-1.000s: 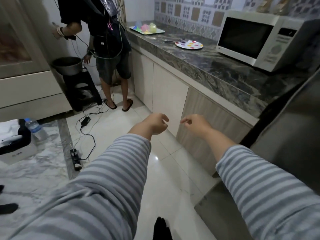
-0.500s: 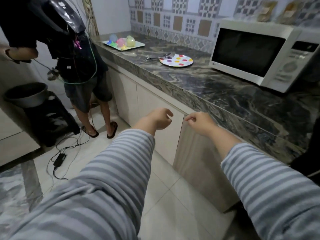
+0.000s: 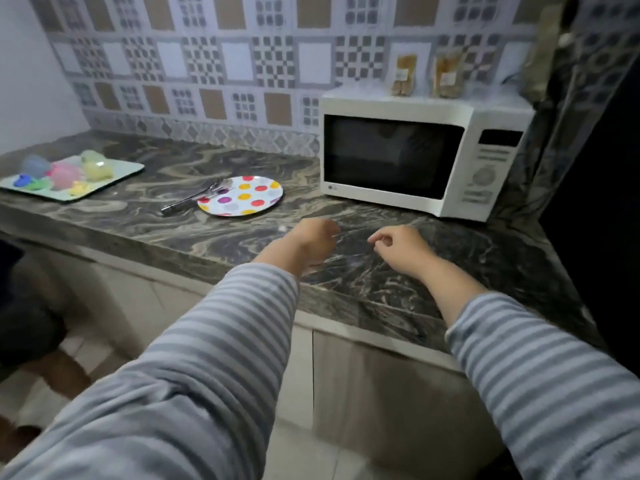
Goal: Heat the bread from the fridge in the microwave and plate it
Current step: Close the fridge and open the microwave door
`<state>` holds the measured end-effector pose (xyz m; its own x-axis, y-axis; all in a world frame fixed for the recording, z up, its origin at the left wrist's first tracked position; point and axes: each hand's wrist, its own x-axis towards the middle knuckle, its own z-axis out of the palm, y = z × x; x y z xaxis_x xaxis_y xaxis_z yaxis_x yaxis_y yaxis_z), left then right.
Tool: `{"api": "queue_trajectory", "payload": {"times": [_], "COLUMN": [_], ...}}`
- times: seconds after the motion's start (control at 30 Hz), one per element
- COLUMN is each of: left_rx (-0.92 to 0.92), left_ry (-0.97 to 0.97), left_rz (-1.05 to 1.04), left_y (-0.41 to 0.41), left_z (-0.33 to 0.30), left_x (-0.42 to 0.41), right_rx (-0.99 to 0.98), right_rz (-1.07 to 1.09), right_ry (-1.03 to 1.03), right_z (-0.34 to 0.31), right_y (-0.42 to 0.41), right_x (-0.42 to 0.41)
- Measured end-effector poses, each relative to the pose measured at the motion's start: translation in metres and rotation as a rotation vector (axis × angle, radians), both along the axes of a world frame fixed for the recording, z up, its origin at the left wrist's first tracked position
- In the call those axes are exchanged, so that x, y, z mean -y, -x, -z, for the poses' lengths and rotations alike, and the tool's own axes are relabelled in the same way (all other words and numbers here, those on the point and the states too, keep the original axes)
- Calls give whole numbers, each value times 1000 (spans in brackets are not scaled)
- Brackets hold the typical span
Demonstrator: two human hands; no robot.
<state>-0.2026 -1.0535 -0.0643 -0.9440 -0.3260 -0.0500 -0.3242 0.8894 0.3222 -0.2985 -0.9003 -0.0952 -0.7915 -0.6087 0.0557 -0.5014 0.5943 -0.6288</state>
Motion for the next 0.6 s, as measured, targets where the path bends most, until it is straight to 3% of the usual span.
{"api": "queue_trajectory", "payload": {"times": [0.27, 0.5, 0.6], "left_rx": [-175, -368, -479], "left_ry": [-152, 9, 120], "left_rz": [129, 277, 281], "left_y": [137, 251, 290], "left_z": [-25, -73, -88], "left_x": [5, -12, -25], "right_rx": [-181, -529, -551], "right_rz": [240, 360, 346], "right_ry": [-13, -56, -174], "right_z": [-48, -100, -117], "right_y": [112, 224, 269], "right_x": [-24, -49, -53]}}
